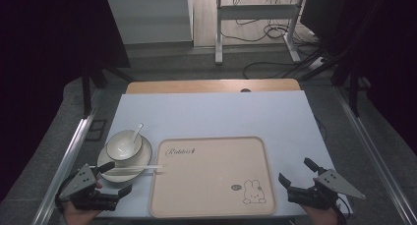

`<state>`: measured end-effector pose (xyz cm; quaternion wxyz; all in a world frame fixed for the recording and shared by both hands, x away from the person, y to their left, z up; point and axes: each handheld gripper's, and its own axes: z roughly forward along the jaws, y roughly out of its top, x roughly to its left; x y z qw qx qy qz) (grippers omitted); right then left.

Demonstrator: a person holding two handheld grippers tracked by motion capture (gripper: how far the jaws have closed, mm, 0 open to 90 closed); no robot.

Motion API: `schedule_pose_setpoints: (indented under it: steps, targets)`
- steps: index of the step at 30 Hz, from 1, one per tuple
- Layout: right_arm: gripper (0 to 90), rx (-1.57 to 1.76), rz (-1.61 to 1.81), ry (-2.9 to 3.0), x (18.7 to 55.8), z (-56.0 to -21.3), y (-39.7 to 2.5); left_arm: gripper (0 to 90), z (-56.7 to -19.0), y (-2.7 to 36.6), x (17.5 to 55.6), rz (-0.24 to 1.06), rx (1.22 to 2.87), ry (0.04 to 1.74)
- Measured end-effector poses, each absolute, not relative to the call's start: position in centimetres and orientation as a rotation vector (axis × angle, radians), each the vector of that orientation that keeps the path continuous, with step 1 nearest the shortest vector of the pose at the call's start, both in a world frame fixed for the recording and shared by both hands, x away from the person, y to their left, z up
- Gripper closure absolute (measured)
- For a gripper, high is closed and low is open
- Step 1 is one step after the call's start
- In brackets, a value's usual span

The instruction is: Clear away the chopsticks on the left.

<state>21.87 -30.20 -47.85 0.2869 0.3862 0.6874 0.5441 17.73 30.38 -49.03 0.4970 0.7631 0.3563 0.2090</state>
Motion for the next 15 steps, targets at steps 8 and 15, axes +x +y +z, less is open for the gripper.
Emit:
schedule_pose_setpoints:
  steps: [8, 15]
  targets:
    - [0.0, 1.033, 1.450, 1.838, 21.9, -47.9, -30.2, 2.9, -48.7, 31.2, 18.0, 0.501, 1.950, 0.863]
    - [0.0, 1.038, 1.444, 1.844, 21.9, -47.9, -30.2, 2.6, -48.6, 31.8, 18.9, 0.487, 2.035, 0.864]
